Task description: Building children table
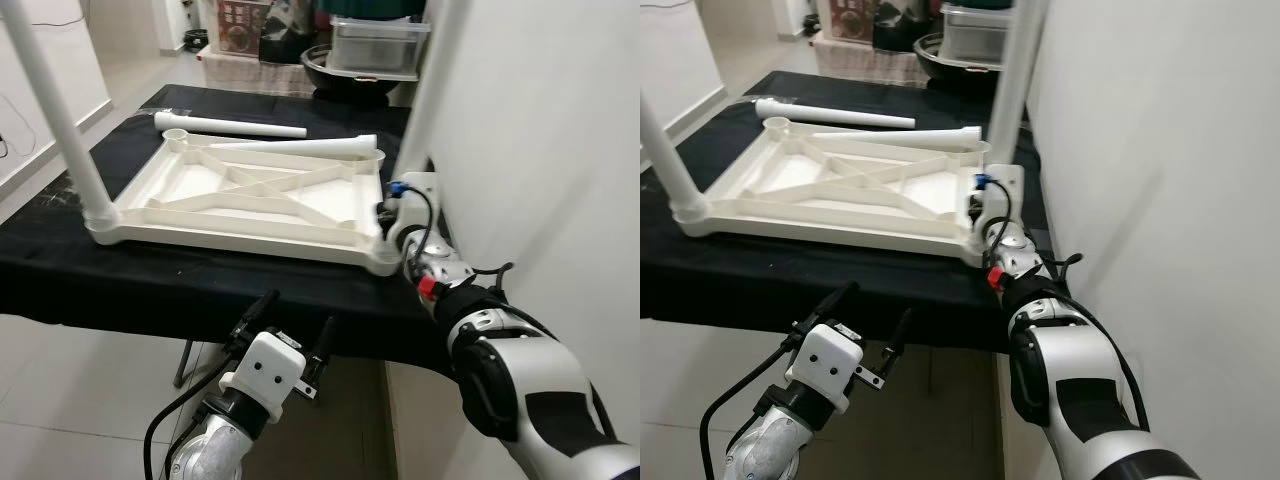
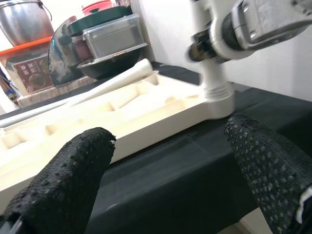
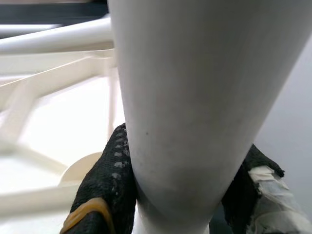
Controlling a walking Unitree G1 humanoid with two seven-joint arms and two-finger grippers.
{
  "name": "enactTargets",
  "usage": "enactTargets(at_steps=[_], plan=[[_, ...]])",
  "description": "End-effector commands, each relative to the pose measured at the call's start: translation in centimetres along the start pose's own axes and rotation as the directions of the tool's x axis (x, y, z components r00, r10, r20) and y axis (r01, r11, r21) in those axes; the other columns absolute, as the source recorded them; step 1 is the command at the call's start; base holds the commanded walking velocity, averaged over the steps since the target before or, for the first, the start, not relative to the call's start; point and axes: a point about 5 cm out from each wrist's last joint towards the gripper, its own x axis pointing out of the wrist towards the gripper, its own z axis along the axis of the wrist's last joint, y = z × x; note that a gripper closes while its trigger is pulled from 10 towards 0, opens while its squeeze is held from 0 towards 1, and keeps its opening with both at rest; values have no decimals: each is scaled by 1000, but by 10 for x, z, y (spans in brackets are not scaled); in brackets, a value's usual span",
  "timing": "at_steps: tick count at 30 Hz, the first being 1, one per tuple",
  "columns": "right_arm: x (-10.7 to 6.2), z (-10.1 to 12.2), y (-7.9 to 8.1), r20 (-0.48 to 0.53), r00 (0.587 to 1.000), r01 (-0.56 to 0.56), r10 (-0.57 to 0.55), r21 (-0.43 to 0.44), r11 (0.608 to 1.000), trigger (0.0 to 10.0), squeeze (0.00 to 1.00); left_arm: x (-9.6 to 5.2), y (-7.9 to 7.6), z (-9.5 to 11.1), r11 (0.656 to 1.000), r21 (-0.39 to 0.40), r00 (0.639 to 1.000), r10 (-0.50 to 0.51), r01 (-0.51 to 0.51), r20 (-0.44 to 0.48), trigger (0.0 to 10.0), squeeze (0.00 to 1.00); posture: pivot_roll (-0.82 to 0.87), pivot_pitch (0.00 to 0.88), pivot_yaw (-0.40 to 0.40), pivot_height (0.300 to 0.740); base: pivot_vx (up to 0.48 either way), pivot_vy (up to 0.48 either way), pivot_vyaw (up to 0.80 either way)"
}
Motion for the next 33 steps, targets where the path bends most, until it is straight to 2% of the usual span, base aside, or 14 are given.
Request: enactTargets(at_steps=[1,2,3,4,5,7,8,14,15,23,24,27,32,33], plan=[[1,-2,-9,-19,996,83,-83,3,997,0,0,-2,-2,-3,1000,3,1000,-13,13,-18,10000,0,88,77,-97,740,0,0,0],[-1,-1,-2,-10,998,66,-66,0,998,0,0,-1,-2,-3,1000,6,1000,-15,15,-19,10000,0,90,82,-96,740,0,0,0],[-2,0,5,-8,999,50,-50,6,999,3922,0,-1,-3,-4,1000,7,1000,-16,17,-19,10000,0,89,82,-96,740,0,0,0],[-3,0,9,-8,999,38,-38,10,999,3922,0,-1,-3,-4,1000,9,1000,-17,17,-19,10000,0,89,82,-96,740,0,0,0],[-4,0,12,-13,999,37,-37,13,999,10000,0,-1,-3,-3,1000,9,1000,-16,16,-19,10000,0,88,80,-97,740,0,0,0],[-7,6,26,33,998,-55,54,13,998,10000,0,-1,-2,-4,1000,8,1000,-15,15,-23,10000,0,88,82,-95,740,0,0,0],[-9,14,33,95,990,-106,100,64,992,10000,1000,-1,-3,-4,1000,7,1000,-16,16,-23,10000,0,87,83,-98,740,0,0,0],[-9,29,25,230,971,-71,65,21,997,10000,1000,0,-3,-4,1000,4,1000,-15,15,-24,10000,0,89,85,-100,740,0,0,0],[-8,32,20,255,964,-86,78,20,996,10000,0,0,-3,-4,1000,3,1000,-14,14,-23,10000,0,89,85,-99,740,0,0,0],[-7,26,23,215,883,-430,417,17,903,10000,0,0,-3,-4,1000,3,1000,-14,14,-21,10000,0,91,83,-98,740,0,0,0],[-11,14,27,127,756,-648,642,9,761,10000,0,0,-3,-4,1000,3,1000,-15,15,-20,10000,0,93,86,-100,740,0,0,0],[-15,10,30,107,674,-735,730,5,678,10000,0,0,-3,-4,1000,3,1000,-15,16,-21,10000,0,93,85,-100,740,0,0,0],[-18,8,30,105,608,-792,787,7,611,10000,0,0,-3,-4,1000,4,1000,-16,16,-21,10000,0,93,86,-99,740,0,0,0],[-23,6,33,68,518,-853,852,-34,521,10000,0,-1,-2,-4,1000,5,1000,-14,14,-21,10000,0,98,86,-102,740,0,0,0]])
